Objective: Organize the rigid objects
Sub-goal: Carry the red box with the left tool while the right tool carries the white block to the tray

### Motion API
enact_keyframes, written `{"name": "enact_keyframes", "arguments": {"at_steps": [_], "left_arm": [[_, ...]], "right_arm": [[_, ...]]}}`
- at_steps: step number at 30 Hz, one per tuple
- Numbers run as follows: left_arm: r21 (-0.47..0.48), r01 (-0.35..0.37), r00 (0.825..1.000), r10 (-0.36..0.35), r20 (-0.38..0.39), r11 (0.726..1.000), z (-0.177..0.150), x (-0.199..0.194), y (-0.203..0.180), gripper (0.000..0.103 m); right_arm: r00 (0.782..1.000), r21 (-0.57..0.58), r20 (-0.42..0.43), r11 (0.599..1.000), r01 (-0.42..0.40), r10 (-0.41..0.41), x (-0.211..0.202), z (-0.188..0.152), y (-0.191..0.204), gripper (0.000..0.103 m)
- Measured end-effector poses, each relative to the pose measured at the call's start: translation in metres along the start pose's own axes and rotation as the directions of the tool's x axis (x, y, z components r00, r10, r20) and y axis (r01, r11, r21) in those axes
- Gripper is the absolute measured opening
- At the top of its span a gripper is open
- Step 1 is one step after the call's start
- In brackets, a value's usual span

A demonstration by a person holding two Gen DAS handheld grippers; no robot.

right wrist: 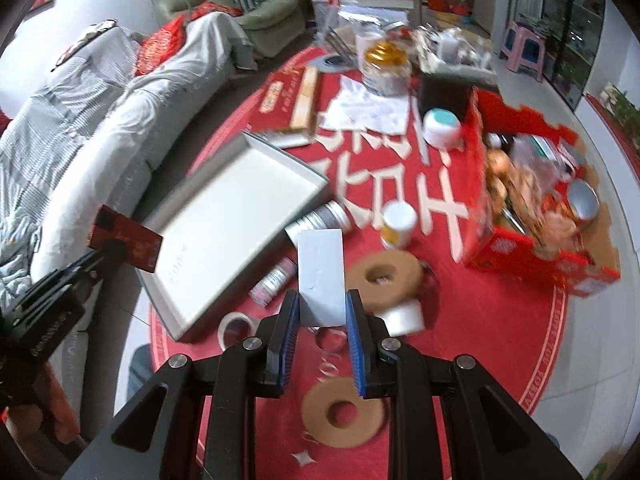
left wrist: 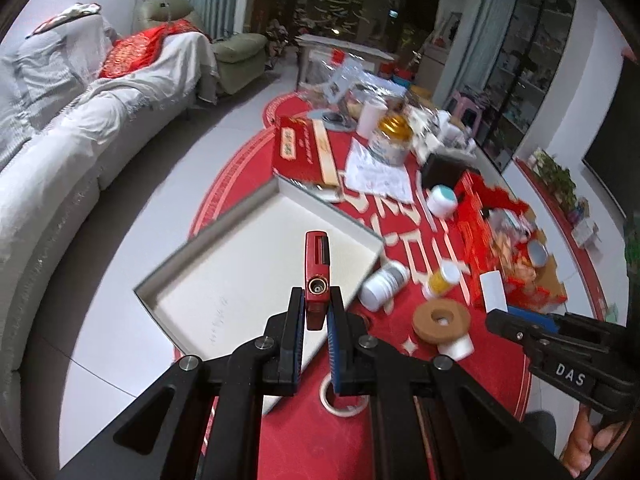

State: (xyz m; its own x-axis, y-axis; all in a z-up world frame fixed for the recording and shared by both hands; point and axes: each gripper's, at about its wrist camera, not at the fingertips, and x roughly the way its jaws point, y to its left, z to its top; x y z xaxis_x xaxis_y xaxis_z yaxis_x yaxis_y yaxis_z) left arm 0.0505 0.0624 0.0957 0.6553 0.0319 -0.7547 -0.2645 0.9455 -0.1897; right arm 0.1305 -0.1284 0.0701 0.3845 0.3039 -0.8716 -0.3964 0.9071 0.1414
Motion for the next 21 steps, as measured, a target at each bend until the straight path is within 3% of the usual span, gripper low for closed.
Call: {"name": "enact_keyframes", "arguments": {"at_steps": [6, 10, 21], "left_arm": [[-0.054, -0.063, 0.997, 0.066, 0.05, 0.997, 0.029, -0.003, 0.023, 0.011], [-0.073, -0.142, 0.987, 0.147, 0.068, 0.987, 0.043, 0.004, 0.037, 0.011], [-0.103, -0.211, 0.978, 0.209, -0.023, 0.972, 0.045, 0.063, 0.063, 0.011]], "right_arm": [[0.999, -0.054, 0.034, 0.998, -0.037, 0.039, -0.002, 0.04, 0.034, 0.024], [0.996, -0.079, 0.046, 0.994, -0.074, 0.078, 0.001, 0.068, 0.057, 0.024], [0.996, -0.14, 0.004, 0.986, -0.085, 0.086, 0.051, 0.109, 0.108, 0.024]]}}
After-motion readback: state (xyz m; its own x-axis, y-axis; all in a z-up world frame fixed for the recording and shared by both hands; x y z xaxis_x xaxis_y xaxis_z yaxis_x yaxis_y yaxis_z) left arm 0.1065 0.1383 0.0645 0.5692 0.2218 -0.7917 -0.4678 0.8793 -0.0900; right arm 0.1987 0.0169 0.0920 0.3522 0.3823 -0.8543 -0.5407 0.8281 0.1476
